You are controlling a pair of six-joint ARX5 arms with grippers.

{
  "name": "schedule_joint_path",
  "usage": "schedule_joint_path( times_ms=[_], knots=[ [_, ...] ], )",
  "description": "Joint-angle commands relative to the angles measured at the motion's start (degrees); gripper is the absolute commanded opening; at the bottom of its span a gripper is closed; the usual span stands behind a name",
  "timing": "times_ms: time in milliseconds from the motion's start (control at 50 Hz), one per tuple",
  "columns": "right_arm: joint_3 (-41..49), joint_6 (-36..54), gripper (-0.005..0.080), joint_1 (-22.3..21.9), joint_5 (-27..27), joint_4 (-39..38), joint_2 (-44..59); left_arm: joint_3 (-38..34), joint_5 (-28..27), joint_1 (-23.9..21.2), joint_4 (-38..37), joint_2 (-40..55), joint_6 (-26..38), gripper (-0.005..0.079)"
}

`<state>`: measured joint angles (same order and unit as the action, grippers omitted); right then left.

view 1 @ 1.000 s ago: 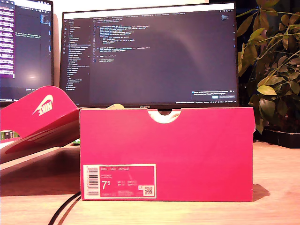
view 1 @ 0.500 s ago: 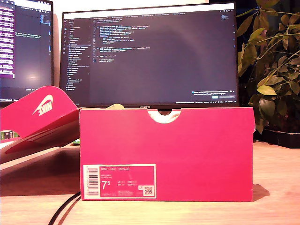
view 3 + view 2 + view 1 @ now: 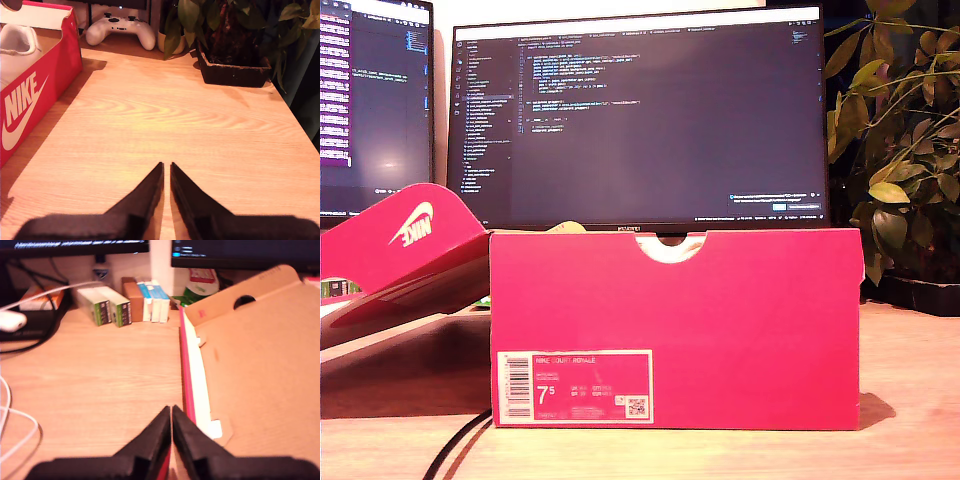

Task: Pack the white shoes by picking the first shoe and placing it inside the red shoebox, left side, then picking and rotating the second shoe and placing it in the shoebox

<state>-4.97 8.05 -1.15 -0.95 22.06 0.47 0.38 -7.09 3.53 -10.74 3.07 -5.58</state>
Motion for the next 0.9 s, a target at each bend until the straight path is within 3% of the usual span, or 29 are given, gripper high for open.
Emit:
schedule_joint_path(
  times_ms=[0, 480, 880],
  knots=[
    [1.2, 0.3, -0.0013, -0.5, 0.0, -0.4, -0.4, -1.9, -0.1, 0.0, -1.1, -0.2, 0.0, -0.0018],
    [1.2, 0.3, -0.0012, -0.5, 0.0, -0.4, -0.4, -1.9, 0.5, -3.2, -1.1, -2.3, 0.5, -0.0018],
    [1.2, 0.3, -0.0012, -0.5, 0.0, -0.3, -0.4, -1.9, 3.1, -3.2, -1.0, -3.8, 1.9, -0.0018]
  ],
)
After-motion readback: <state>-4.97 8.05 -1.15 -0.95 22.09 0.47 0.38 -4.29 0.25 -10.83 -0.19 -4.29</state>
